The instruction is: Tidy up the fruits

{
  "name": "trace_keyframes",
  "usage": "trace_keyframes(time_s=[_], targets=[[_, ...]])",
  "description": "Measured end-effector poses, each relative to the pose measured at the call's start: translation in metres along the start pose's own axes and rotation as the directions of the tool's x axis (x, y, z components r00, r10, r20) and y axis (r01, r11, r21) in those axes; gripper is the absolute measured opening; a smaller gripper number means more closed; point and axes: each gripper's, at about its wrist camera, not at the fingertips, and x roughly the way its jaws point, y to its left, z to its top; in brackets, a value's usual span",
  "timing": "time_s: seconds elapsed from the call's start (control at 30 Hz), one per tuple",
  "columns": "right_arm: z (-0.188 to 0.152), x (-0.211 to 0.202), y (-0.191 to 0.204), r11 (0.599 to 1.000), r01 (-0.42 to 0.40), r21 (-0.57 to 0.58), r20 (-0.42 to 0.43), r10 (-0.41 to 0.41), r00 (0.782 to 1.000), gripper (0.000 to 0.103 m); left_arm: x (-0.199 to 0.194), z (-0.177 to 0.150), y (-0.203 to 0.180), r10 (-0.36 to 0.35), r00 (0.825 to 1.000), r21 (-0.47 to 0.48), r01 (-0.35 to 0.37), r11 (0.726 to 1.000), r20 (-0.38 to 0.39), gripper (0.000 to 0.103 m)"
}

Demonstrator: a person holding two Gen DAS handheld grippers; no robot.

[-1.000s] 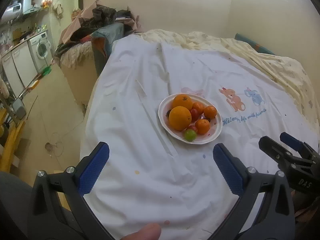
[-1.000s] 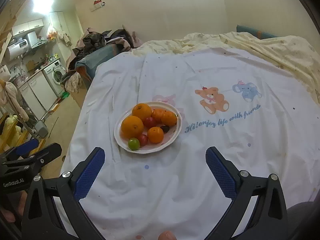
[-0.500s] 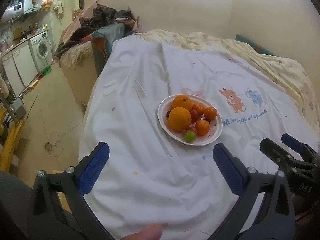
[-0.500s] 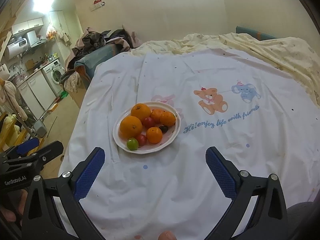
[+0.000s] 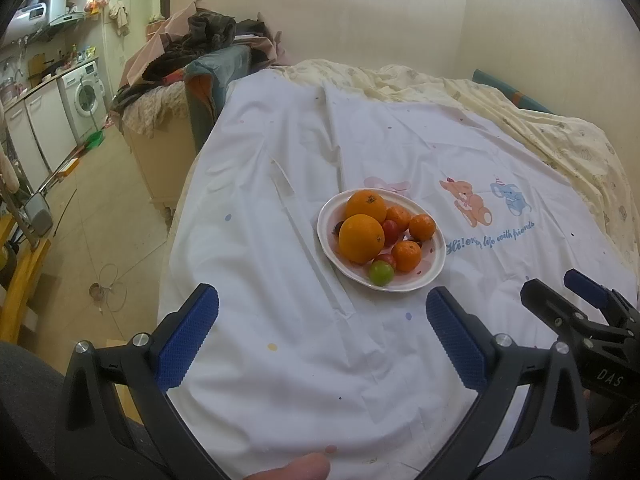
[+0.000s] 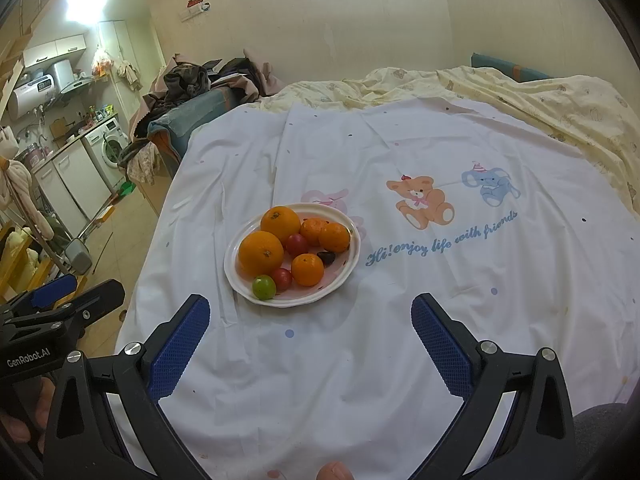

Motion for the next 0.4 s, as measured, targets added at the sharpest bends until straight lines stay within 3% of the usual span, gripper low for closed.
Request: trace_keyframes(time_s=[0.4], targets=[[0.0012,0.0001,-0.0023,1.000,-0.001,-0.004,-0.005,0.001,1.000,0.103,-0.0005,-0.0018,0.0003,-0.001,1.000,-0.011,0.001,1.000,-0.003,0.102]])
